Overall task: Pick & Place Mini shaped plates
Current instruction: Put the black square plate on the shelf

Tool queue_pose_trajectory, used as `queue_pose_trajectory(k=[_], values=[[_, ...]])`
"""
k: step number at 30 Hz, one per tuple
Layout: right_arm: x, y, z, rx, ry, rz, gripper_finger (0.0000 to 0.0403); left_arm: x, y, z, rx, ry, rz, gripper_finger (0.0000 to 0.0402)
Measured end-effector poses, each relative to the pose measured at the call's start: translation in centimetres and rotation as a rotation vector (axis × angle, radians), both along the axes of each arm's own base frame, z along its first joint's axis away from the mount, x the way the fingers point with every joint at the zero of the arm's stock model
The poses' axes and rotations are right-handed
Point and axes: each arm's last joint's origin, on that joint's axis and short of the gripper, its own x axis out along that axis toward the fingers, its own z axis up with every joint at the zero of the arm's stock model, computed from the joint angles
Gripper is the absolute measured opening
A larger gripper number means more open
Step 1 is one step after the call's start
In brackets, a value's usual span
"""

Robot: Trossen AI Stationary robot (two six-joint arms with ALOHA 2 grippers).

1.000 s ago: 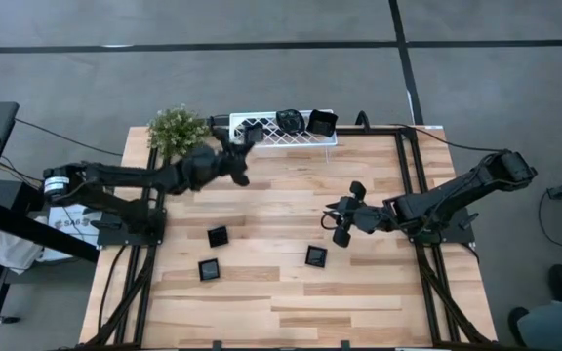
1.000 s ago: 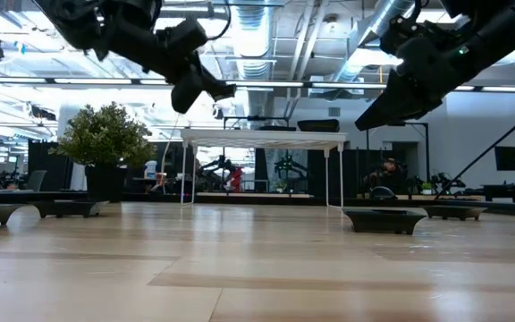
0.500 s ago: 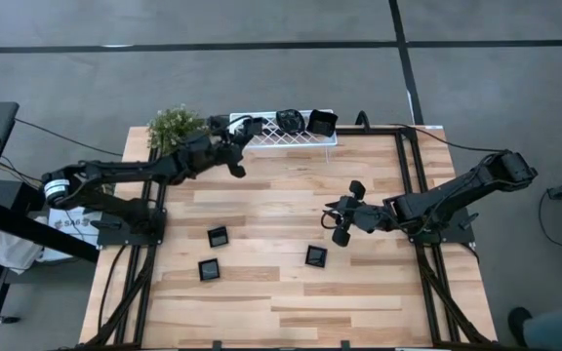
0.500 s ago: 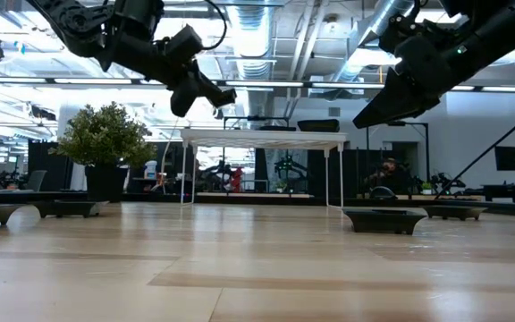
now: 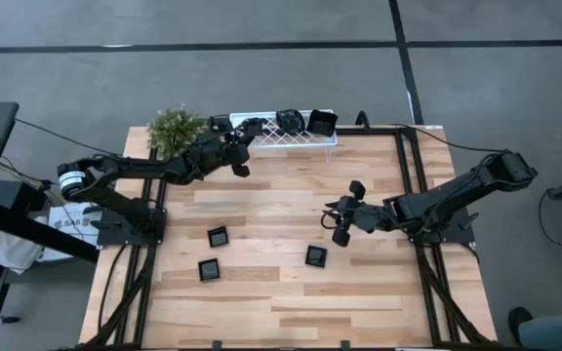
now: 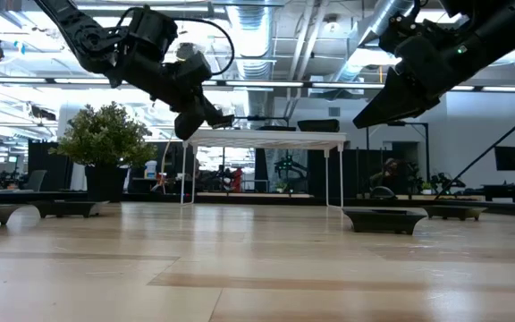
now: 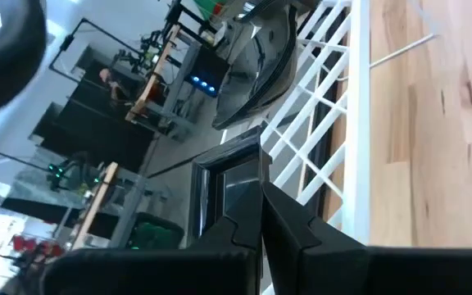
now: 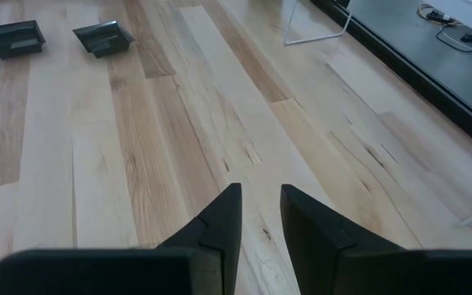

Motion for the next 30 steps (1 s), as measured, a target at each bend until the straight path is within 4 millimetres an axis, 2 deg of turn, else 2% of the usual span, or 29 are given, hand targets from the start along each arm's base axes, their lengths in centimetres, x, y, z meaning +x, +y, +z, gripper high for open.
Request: queue_pose_trajectory(k=[13, 30], values=[[0.0, 0.0, -0.01, 0.0, 0.0, 0.0, 0.0082, -0.04, 0.19, 0.1, 0.014, -0.003, 0.006, 0.0027], [0.0, 0.0, 0.0, 0.002, -0.001, -0.001, 0.0082, -0.07, 0.19, 0.03, -0.011, -0.019, 0.018, 0.0103]])
